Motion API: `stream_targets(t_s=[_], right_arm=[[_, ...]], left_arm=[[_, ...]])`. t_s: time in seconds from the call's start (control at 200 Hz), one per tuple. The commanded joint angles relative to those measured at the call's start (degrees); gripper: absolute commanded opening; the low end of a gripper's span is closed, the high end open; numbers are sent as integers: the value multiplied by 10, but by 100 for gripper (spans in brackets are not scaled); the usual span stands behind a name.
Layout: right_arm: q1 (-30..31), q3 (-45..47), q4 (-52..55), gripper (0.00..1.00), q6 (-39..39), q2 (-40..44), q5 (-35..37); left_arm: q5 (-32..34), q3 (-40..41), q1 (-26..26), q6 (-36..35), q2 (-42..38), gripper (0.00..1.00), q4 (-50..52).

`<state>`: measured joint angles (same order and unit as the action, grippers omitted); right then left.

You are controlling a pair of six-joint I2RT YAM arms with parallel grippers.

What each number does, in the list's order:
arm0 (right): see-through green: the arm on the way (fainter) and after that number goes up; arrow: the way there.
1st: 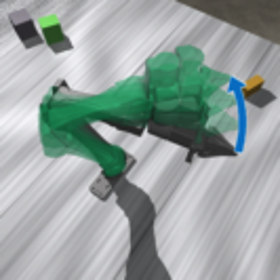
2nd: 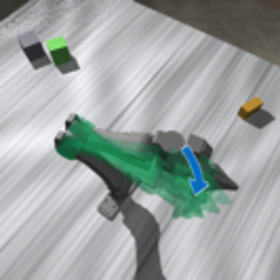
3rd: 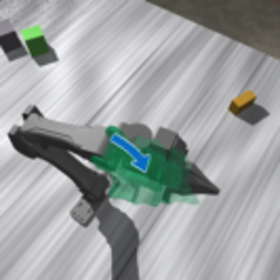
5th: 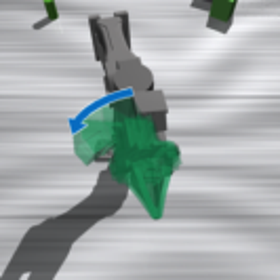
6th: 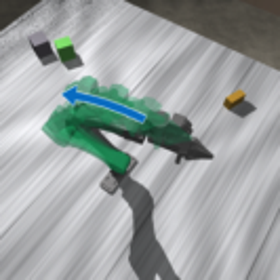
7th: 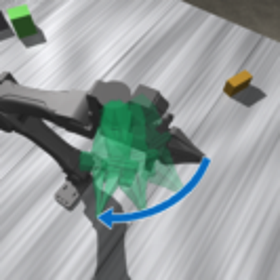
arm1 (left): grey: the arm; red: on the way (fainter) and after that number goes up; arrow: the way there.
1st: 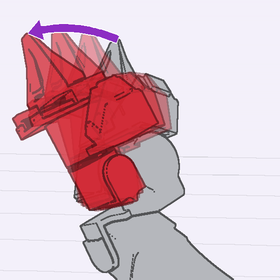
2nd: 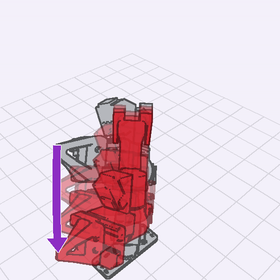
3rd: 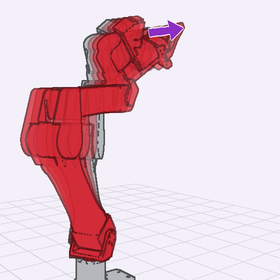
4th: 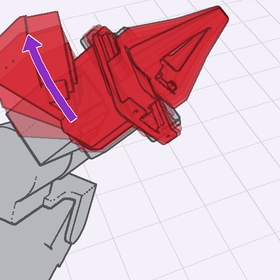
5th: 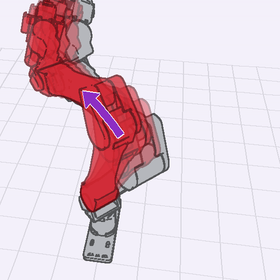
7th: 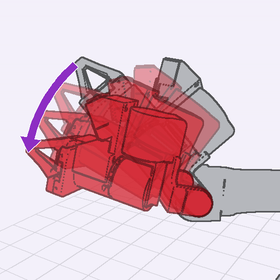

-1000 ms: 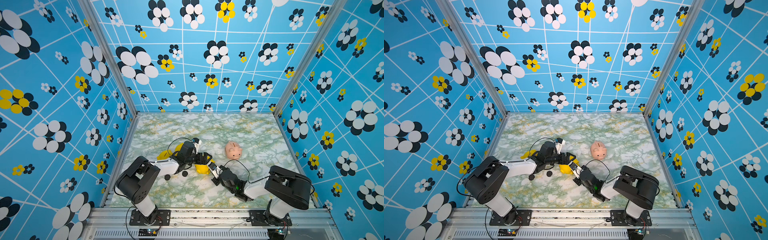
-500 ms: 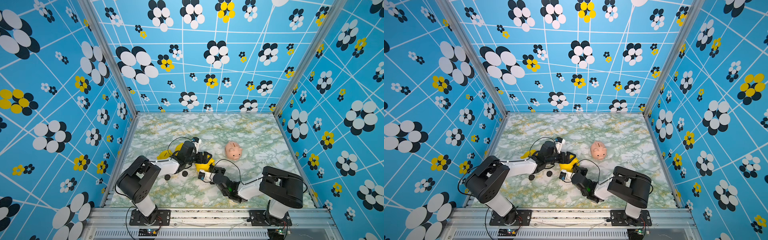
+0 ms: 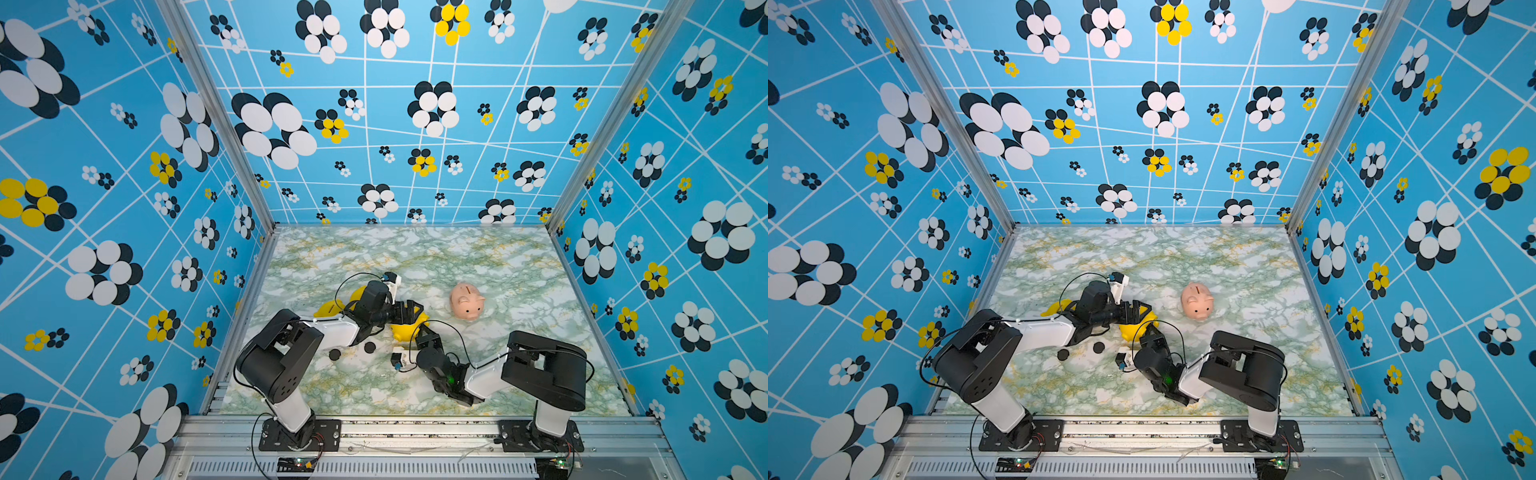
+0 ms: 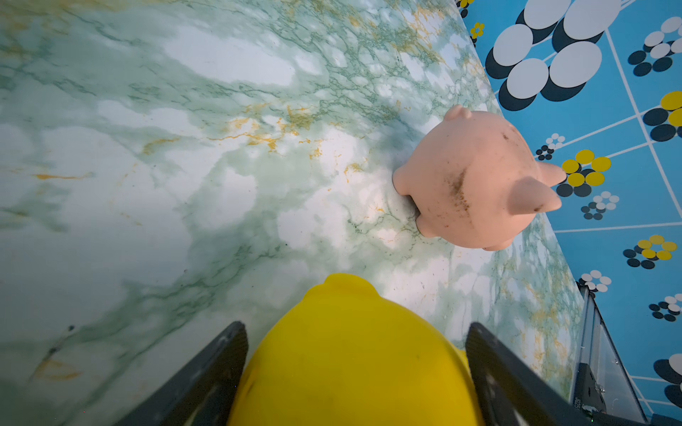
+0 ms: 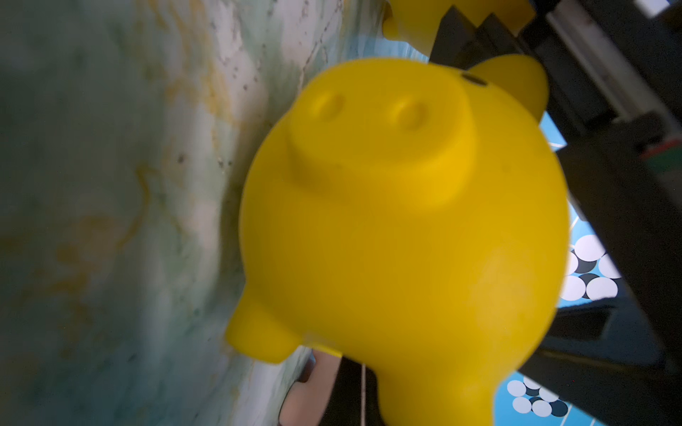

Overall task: Open piggy banks
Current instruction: Open the lid on the piggy bank.

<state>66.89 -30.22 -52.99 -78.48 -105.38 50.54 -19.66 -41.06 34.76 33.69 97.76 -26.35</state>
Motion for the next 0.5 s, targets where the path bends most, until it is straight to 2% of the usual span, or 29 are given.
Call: stream_targets(t_s=[0.0,0.25,0.365,0.385,0.47,0.495], right_arm=[[21,-30,-7,0,-16,-22,-245],[16,10,-55,0,85,-7,-227],[14,36,-77,3,117,6,-255],[13,39,-74,6,122,8,-259],[8,50,-61,38,149,26,-283],[7,51,-51,45,156,34,-289]], left_arm=[[-75,52,59,10,106,93,245],[-31,40,60,12,90,93,278],[-27,34,59,15,94,93,285],[-26,32,60,16,95,93,287],[-22,28,60,19,92,93,294],[-20,27,60,20,90,93,297]])
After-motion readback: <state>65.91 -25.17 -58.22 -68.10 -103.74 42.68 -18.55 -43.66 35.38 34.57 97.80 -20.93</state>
